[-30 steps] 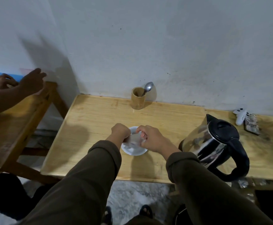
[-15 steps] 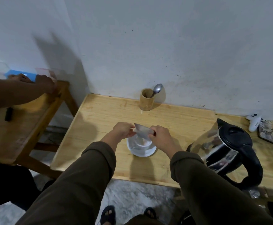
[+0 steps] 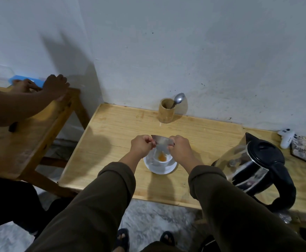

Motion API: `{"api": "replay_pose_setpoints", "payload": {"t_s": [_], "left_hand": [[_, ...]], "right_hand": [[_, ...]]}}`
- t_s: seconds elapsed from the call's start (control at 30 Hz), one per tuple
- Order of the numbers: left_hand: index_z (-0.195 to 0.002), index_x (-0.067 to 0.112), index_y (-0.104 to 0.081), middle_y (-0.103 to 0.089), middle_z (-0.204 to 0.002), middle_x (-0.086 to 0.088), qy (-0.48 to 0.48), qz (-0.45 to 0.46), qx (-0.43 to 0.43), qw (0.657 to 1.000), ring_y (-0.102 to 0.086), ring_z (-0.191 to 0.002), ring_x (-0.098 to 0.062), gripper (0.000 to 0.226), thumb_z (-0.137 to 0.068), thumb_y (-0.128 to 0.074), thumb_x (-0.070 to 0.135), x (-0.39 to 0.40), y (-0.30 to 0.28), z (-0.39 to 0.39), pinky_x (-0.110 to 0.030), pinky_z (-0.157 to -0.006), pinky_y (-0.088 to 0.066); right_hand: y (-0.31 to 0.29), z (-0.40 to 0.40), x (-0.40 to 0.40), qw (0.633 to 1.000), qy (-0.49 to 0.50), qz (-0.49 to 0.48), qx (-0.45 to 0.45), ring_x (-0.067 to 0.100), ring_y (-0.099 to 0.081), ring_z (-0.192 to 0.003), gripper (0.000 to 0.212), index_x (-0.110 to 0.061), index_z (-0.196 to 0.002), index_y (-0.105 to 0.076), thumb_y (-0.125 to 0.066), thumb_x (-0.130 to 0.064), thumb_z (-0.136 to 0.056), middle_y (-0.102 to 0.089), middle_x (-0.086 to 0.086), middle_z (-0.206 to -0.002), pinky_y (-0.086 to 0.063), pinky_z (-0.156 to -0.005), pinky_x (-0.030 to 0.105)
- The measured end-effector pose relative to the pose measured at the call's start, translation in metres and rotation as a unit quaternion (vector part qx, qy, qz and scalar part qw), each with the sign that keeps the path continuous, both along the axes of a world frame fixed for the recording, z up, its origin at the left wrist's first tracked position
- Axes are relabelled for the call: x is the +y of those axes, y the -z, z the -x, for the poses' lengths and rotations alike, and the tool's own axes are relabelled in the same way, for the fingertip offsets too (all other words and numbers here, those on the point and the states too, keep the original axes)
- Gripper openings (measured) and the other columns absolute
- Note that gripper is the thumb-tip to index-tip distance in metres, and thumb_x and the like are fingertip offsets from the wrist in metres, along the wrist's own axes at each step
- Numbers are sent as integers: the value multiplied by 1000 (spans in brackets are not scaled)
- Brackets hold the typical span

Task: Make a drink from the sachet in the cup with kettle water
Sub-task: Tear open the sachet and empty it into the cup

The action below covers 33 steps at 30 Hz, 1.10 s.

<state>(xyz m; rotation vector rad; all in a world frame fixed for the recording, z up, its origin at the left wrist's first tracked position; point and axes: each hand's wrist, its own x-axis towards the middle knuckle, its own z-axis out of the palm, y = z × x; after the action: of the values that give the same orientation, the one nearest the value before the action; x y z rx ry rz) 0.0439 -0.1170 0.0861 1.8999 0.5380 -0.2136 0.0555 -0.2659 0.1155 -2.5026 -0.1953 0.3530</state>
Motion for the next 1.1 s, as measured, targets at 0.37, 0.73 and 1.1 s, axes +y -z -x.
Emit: {"api": "replay_pose_setpoints", "payload": {"t_s": [0.37, 0.73, 1.1], "left_hand": [[-58, 13, -53, -65, -82, -13, 0, 14, -26, 1000, -62, -45, 5, 36, -89, -55, -4, -3, 8, -1, 0, -51, -48], [-62, 11, -55, -66, -82, -13, 14, 0, -28, 1000, -65, -73, -19, 30, -89, -54, -3, -7, 7, -2, -19, -75, -56], [-62, 12, -56, -65, -80, -12, 39, 24, -51, 998, -64, -65, -11, 31, -89, -57, -4, -7, 3, 0, -12, -65, -53]], "right_hand": [[4, -1, 1, 998, -5, 50, -25, 24, -46, -71, 10, -1, -75, -50, -53, 2, -83, -50, 11, -76, -35, -60, 28], [1, -1, 2, 998, -6, 60, -25, 25, -47, -71, 15, -5, -73, -48, -53, 2, -85, -50, 10, -76, -36, -62, 27], [2, -2, 3, 997, 6, 74, -37, 24, -45, -69, 39, -16, -55, -34, -53, 2, -84, -47, 7, -71, -34, -59, 26]]}}
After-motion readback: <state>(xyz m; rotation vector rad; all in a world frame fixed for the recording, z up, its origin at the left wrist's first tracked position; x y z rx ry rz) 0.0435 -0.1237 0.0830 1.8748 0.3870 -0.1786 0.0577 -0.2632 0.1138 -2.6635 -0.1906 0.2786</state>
